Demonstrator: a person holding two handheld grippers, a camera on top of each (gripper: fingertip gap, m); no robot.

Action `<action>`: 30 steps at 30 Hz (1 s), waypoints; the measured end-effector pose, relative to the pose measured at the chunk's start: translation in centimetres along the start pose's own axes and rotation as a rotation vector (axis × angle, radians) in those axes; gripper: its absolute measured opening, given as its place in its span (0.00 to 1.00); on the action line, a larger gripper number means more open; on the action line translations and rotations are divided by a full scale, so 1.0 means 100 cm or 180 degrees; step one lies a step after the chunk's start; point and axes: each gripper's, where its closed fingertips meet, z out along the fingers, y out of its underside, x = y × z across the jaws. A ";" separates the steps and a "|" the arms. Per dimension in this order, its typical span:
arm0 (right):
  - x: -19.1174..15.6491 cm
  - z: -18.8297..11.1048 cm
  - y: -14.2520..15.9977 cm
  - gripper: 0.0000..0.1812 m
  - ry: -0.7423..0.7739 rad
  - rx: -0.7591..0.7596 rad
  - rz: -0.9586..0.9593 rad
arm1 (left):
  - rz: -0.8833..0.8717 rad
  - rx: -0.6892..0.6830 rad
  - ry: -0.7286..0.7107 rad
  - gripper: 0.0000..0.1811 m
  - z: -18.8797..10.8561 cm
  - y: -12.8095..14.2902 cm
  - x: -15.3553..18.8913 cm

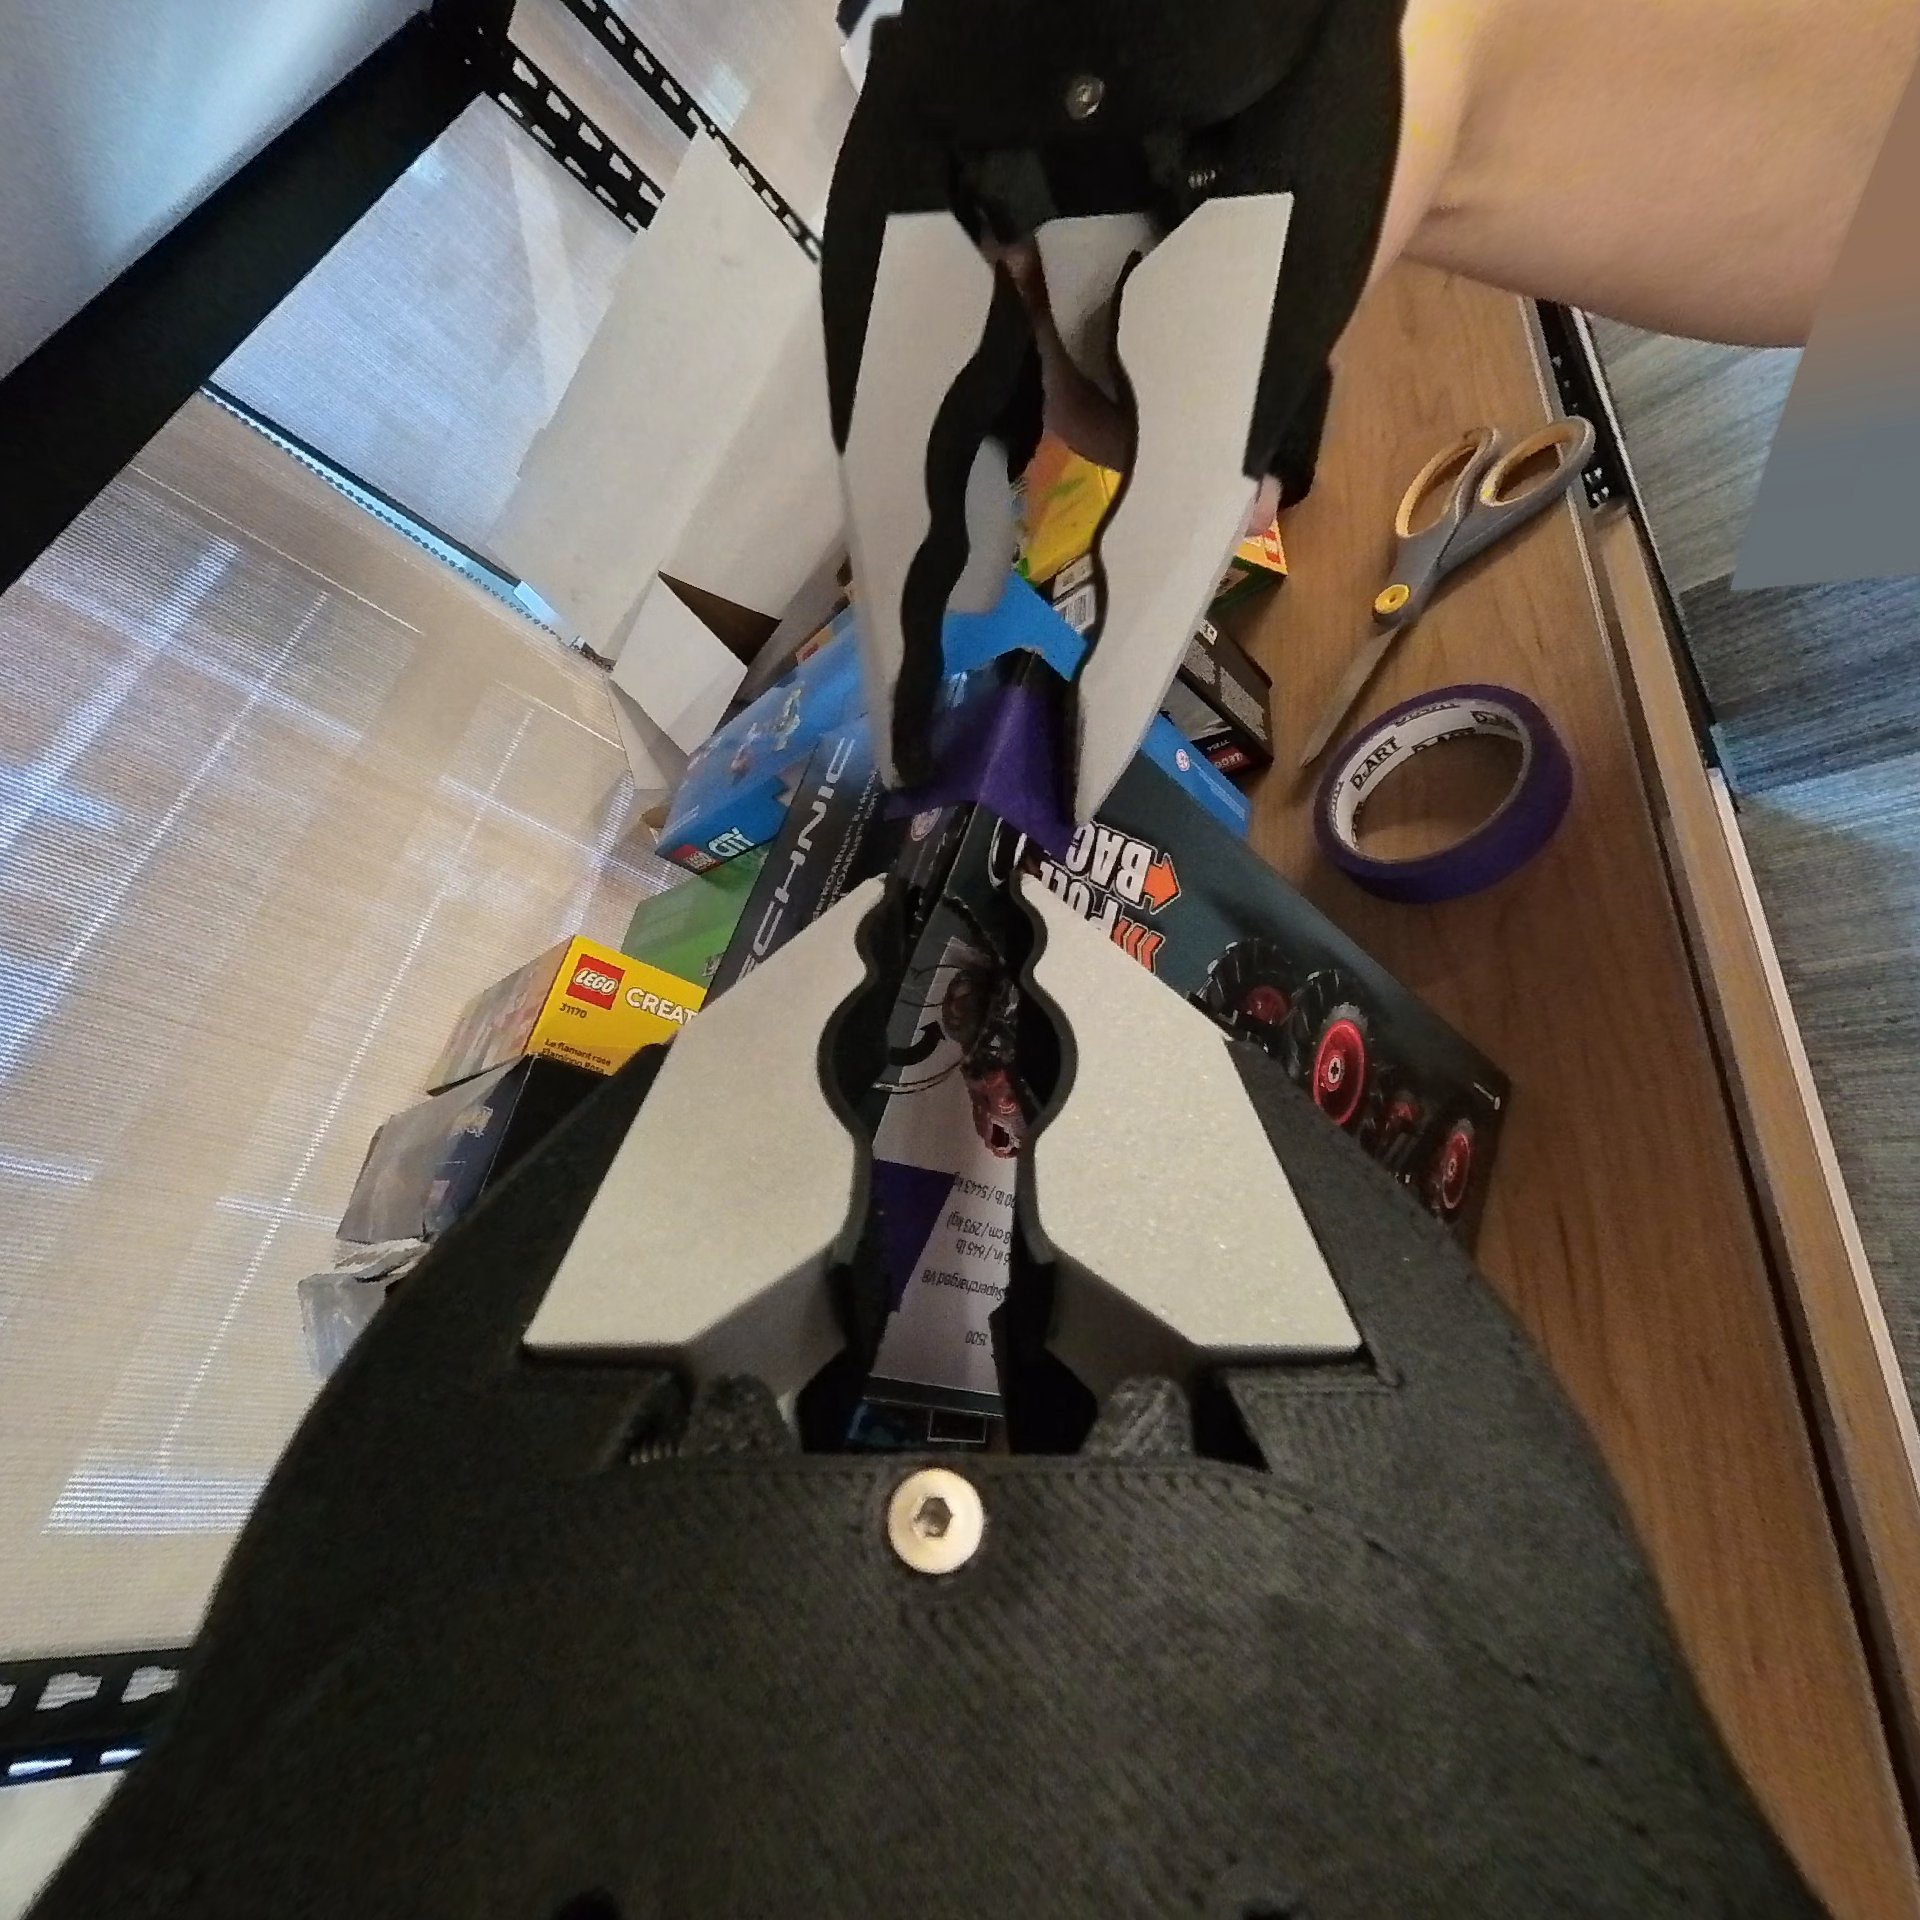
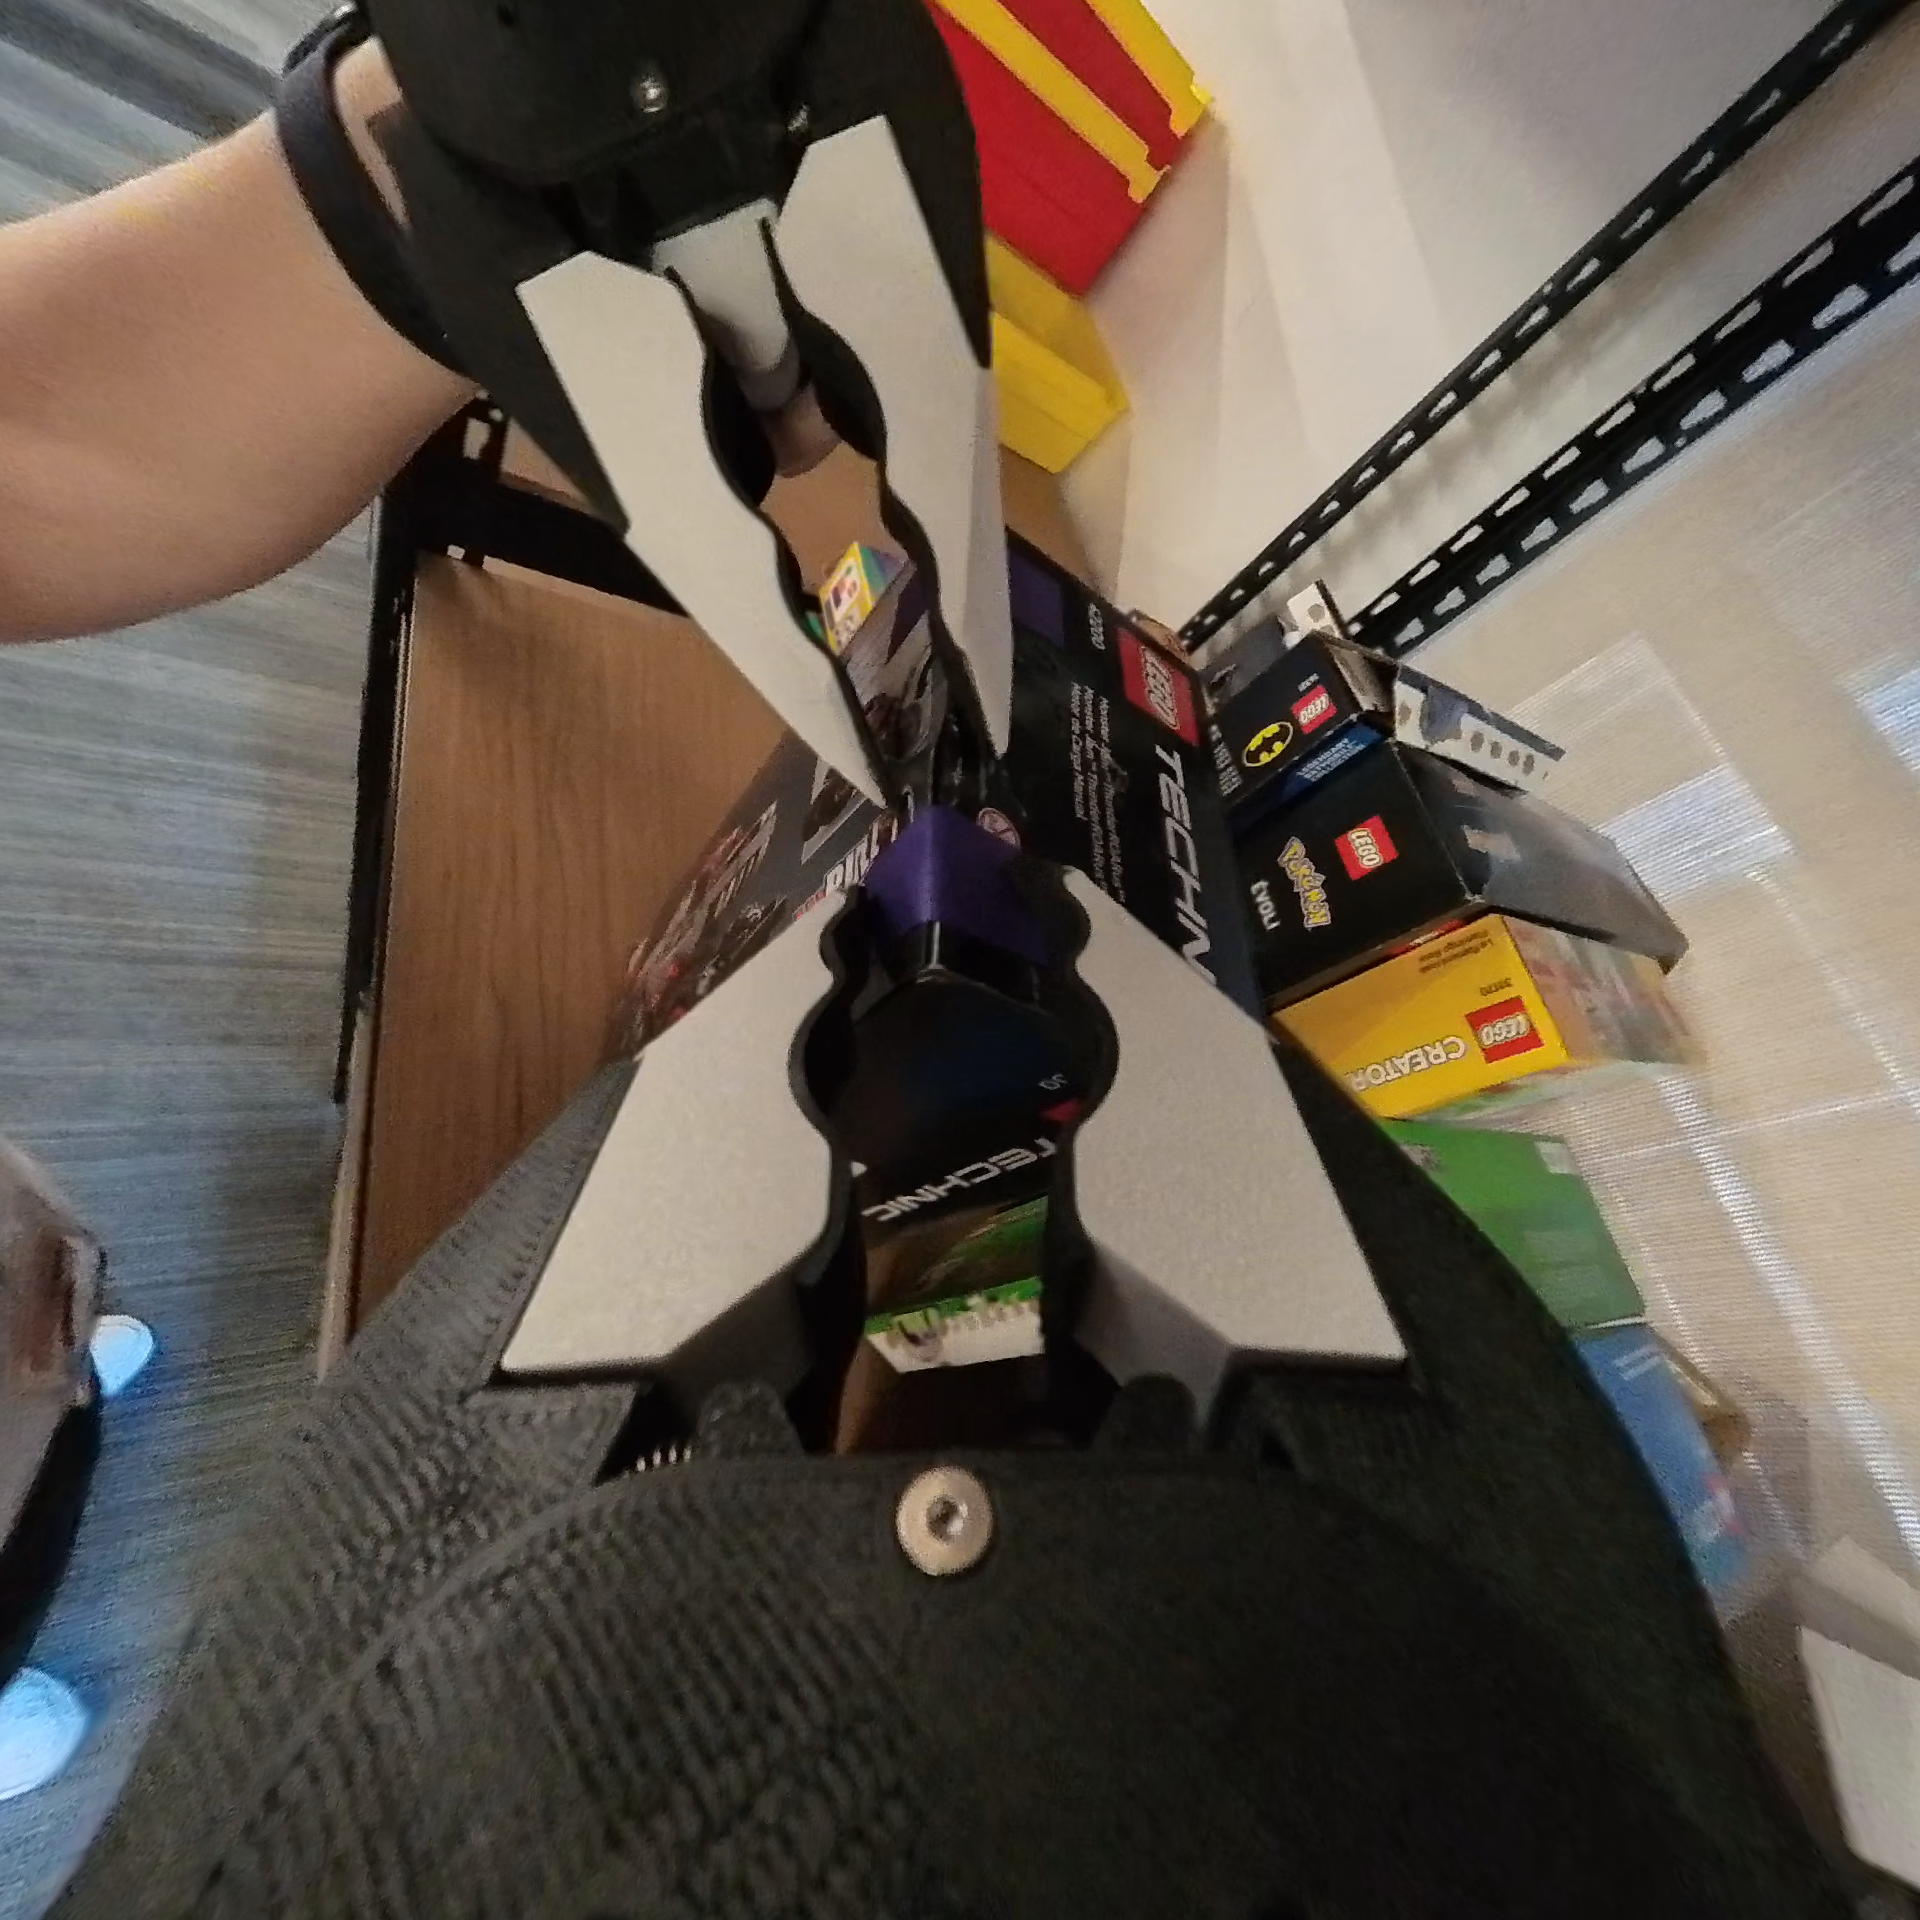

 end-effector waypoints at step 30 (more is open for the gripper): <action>0.013 -0.025 -0.049 0.36 0.1790 0.0780 -0.2627 | -0.0031 0.0032 0.0044 0.09 0.000 0.001 0.000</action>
